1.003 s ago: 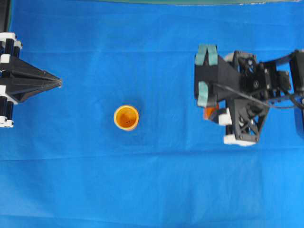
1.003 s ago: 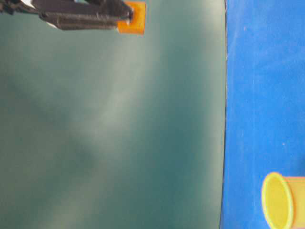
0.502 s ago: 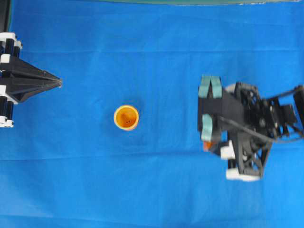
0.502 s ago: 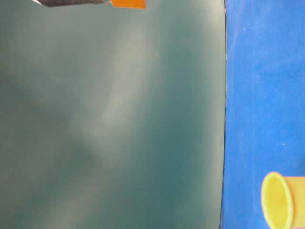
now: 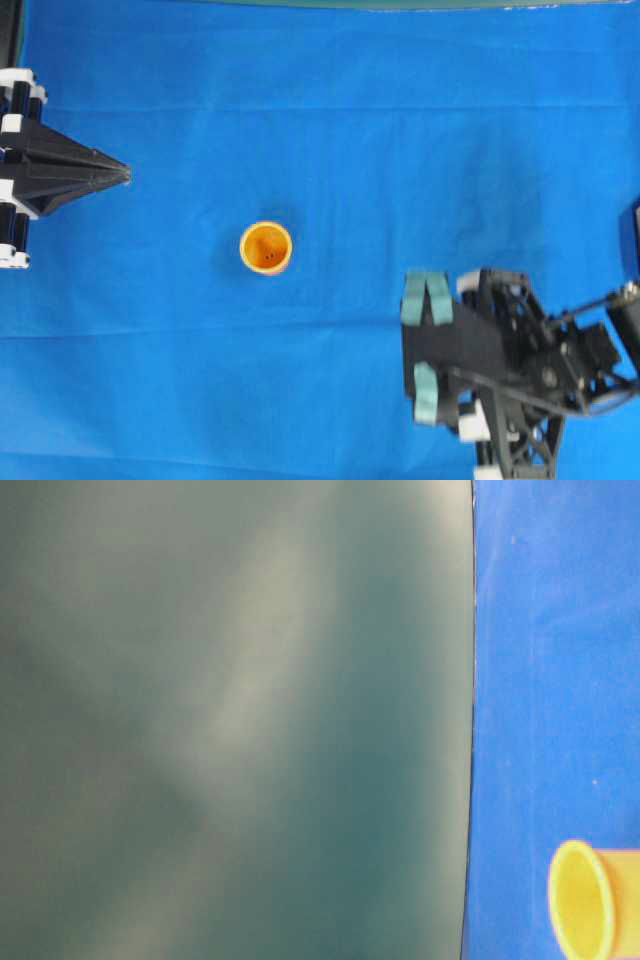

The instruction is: Move the block forward with right arm.

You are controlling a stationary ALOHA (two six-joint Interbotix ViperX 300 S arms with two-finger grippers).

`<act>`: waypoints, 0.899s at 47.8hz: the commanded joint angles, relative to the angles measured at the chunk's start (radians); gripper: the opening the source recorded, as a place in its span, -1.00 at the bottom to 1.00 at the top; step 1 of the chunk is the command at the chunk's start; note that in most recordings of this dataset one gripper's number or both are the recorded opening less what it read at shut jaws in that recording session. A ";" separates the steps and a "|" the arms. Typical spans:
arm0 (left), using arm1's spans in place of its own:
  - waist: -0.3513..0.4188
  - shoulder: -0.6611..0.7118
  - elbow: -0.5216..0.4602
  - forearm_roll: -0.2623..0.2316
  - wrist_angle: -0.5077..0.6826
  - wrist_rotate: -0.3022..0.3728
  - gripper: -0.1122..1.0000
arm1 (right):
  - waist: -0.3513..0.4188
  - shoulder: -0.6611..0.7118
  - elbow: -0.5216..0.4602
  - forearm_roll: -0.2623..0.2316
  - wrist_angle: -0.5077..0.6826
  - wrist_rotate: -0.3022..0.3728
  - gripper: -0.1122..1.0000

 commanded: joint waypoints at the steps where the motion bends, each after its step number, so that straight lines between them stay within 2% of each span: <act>1: 0.002 0.009 -0.035 0.002 -0.005 0.000 -0.79 | 0.025 0.005 -0.046 -0.002 -0.012 0.017 -0.06; 22: 0.002 0.009 -0.034 0.002 -0.005 0.000 -0.79 | 0.104 0.057 -0.133 -0.002 -0.015 0.100 -0.06; 43: 0.002 0.009 -0.035 0.002 -0.005 0.000 -0.79 | 0.124 0.061 -0.160 -0.003 -0.012 0.138 -0.06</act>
